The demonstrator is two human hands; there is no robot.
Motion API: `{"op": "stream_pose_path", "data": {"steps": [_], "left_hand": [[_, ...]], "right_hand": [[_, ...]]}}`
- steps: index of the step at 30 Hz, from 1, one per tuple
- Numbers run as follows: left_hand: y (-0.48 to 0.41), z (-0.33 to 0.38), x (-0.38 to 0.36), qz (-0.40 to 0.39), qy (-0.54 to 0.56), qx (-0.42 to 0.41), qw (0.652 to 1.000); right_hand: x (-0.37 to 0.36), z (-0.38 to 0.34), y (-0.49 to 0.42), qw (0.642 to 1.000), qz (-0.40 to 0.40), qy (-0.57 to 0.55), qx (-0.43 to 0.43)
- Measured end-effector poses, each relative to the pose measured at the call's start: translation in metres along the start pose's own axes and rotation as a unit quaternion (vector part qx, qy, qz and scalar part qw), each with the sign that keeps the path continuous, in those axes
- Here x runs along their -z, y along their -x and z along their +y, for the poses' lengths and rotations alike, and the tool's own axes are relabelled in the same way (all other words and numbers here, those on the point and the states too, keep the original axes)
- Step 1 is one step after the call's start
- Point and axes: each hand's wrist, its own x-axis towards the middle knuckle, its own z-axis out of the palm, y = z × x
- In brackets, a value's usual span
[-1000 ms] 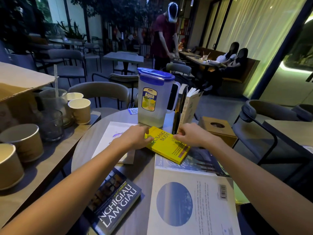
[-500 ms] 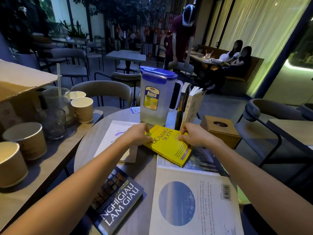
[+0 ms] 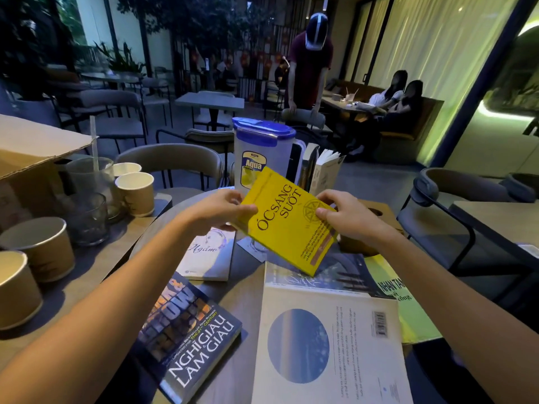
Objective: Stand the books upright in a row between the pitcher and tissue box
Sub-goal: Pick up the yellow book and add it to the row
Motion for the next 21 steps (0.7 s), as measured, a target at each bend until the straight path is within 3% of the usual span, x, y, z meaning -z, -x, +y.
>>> {"op": "stream_pose_path", "data": {"steps": [5, 8, 12, 21], "left_hand": [[0.014, 0.049, -0.009, 0.071, -0.042, -0.132, 0.988], [0.018, 0.074, -0.027, 0.102, -0.137, -0.189, 0.967], [0.019, 0.089, -0.048, 0.144, -0.244, -0.221, 0.933], [0.024, 0.084, -0.051, 0.157, -0.135, -0.255, 0.945]], "right_hand": [[0.009, -0.001, 0.004, 0.998, -0.01, -0.039, 0.052], [0.013, -0.016, 0.005, 0.988, 0.054, -0.089, 0.111], [0.026, -0.031, 0.007, 0.971, 0.134, -0.021, 0.194], [0.052, -0.028, 0.004, 0.96, 0.153, 0.115, 0.203]]}}
